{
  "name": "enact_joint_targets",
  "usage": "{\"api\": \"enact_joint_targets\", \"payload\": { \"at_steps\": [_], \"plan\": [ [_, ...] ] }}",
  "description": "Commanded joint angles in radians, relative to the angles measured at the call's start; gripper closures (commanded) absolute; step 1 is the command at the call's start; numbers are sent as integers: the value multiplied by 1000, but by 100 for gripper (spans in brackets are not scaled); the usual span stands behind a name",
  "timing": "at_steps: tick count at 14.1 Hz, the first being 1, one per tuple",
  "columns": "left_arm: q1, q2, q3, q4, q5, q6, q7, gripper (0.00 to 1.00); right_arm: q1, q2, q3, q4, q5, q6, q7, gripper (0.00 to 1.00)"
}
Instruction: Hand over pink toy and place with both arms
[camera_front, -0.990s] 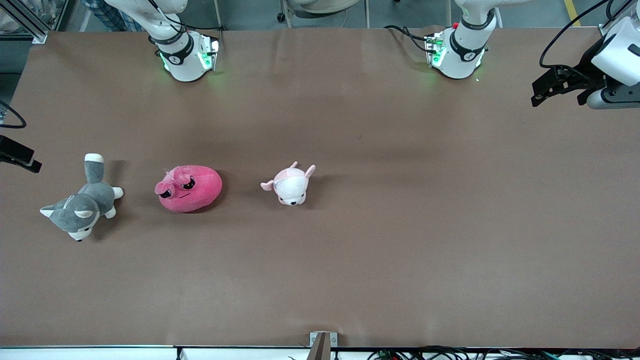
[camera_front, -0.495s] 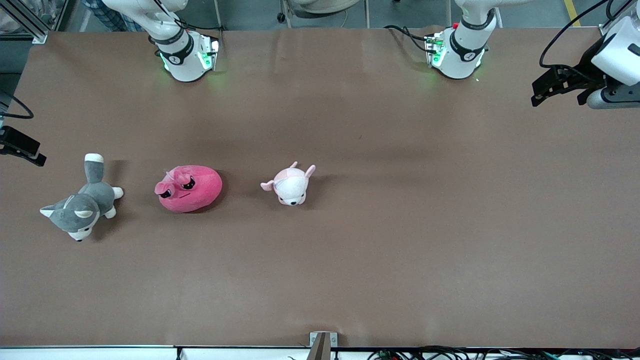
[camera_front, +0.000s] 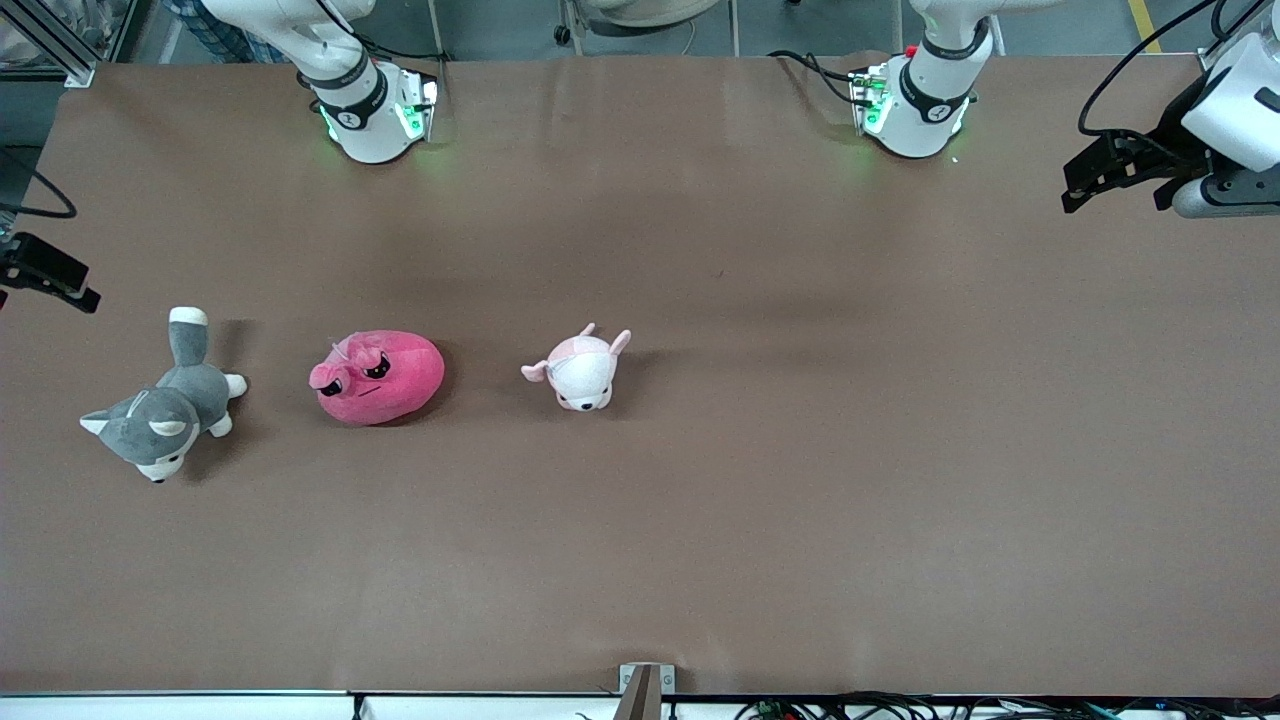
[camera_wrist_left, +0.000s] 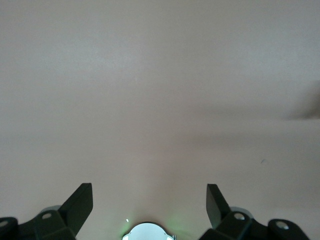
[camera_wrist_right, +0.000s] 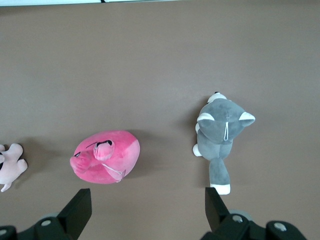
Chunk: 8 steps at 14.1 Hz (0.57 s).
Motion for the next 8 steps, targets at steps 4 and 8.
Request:
{"api": "enact_joint_targets", "payload": {
  "at_steps": [4,8],
  "plan": [
    [7,-27,-4,-10,-12,-14,10,0,29,-71,-7,-94,-14,37,55,0],
    [8,-16,6,7,-13,-14,13,0,30,-68,-7,-93,-23,42,56,0]
  ]
}}
